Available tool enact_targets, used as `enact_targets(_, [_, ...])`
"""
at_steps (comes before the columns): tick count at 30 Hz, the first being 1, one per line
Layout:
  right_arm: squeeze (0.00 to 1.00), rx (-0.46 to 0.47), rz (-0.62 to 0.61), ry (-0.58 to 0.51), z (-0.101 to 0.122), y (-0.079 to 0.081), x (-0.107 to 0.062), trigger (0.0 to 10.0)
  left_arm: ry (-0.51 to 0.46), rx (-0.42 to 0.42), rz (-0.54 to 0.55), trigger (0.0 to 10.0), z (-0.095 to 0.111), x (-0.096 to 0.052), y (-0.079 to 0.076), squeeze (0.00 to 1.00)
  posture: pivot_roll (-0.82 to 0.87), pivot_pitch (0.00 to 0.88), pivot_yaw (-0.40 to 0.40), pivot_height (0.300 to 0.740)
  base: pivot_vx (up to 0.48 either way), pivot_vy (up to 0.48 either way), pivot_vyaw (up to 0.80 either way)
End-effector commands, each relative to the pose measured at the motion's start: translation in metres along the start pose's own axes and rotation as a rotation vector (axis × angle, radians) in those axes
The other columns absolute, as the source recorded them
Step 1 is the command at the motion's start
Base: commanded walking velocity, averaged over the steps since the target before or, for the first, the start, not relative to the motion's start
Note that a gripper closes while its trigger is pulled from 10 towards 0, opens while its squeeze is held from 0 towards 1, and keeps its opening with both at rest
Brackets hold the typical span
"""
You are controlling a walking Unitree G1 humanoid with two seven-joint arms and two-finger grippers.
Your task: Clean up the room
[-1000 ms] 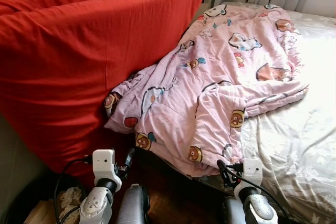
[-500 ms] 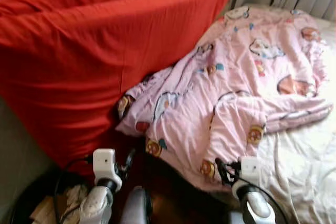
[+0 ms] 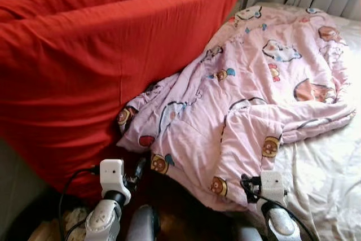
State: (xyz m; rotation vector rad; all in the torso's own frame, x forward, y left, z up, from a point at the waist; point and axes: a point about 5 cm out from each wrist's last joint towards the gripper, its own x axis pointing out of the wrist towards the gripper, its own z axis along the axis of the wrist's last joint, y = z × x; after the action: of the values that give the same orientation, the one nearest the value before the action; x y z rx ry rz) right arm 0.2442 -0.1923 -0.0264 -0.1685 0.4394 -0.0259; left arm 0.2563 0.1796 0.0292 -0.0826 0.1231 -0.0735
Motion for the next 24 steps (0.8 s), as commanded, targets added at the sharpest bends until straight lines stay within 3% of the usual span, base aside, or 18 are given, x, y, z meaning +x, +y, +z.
enact_targets(1, [1.00, -0.118, 0.029, 0.051, -0.011, -0.002, -0.004, 10.0, 0.022, -0.002, 0.011, 10.0, -0.004, -0.004, 0.003, 0.00, 0.06, 0.113, 0.035, 0.603, 0.000, 0.000, 0.00])
enact_targets(9, [1.00, -0.293, 0.021, 0.109, -0.020, -0.026, -0.008, 10.0, 0.025, 0.000, 0.010, 10.0, -0.004, -0.004, 0.004, 0.00, 0.05, 0.110, 0.036, 0.603, 0.000, 0.000, 0.00])
enact_targets(13, [1.00, -0.277, 0.087, 0.096, -0.021, -0.026, -0.011, 10.0, 0.025, 0.001, 0.006, 10.0, -0.004, -0.003, 0.002, 0.00, 0.05, 0.109, 0.038, 0.603, 0.000, 0.000, 0.00])
enact_targets(17, [1.00, -0.241, 0.211, 0.132, -0.029, -0.012, -0.016, 10.0, 0.029, 0.004, 0.003, 10.0, -0.005, -0.002, 0.002, 0.00, 0.05, 0.109, 0.039, 0.603, 0.000, 0.000, 0.00])
enact_targets(24, [1.00, -0.217, 0.222, 0.137, -0.028, -0.007, -0.014, 10.0, 0.029, 0.005, 0.004, 10.0, -0.004, -0.002, 0.002, 0.00, 0.05, 0.106, 0.040, 0.603, 0.000, 0.000, 0.00])
